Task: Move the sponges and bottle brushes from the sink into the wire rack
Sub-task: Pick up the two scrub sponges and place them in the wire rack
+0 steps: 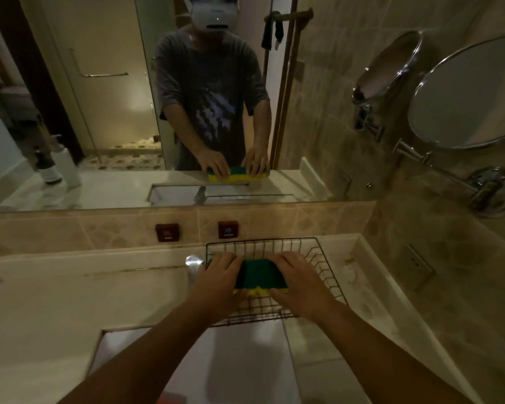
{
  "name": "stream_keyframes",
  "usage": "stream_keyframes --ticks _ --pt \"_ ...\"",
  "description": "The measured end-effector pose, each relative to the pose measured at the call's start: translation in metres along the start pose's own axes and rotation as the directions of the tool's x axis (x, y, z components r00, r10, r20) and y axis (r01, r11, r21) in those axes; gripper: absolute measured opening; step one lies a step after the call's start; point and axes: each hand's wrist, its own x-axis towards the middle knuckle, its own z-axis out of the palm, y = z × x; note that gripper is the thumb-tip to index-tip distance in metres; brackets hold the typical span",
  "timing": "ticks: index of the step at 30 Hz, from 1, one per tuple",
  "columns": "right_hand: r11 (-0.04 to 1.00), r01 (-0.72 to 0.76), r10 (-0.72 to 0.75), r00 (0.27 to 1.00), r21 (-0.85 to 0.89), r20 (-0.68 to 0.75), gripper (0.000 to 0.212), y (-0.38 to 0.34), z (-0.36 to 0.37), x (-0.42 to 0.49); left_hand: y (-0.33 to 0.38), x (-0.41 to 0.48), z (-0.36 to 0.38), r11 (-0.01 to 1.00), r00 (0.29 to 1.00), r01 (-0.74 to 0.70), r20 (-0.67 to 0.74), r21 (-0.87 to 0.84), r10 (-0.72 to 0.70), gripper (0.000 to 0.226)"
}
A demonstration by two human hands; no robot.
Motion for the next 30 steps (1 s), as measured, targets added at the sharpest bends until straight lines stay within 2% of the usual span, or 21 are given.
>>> stream_keyframes --ticks 6,12,16,20,24,30 --pt "0.998 0.041 -0.044 0.996 0.043 0.082 0.070 0.063 0.027 0.030 0.003 0.041 0.036 0.992 0.995 0.086 0.065 -0.088 -0.080 0.061" --pt "0.994 0.045 -0.058 0.990 0.103 0.130 0.069 0.098 0.068 0.062 -0.015 0.068 0.074 0.978 0.975 0.194 0.129 -0.077 -0.183 0.063" --pt "0.994 0.004 -0.024 0.981 0.106 0.191 0.075 0.114 0.095 0.079 -0.029 0.080 0.101 0.961 0.957 0.259 0.157 -0.096 -0.243 0.067" --pt "0.994 -0.023 -0.006 0.966 0.108 0.258 0.076 0.129 0.119 0.083 -0.041 0.091 0.129 0.942 0.941 0.308 0.191 -0.135 -0.280 0.059" --pt "0.983 -0.066 0.002 0.938 0.173 0.347 0.080 0.140 0.138 0.094 -0.056 0.103 0.151 0.946 0.924 0.322 0.234 -0.043 -0.303 0.061" --pt "0.990 0.015 -0.047 0.972 0.139 0.228 0.064 0.144 0.163 0.101 -0.065 0.101 0.174 0.944 0.931 0.331 0.171 -0.017 -0.323 0.062"
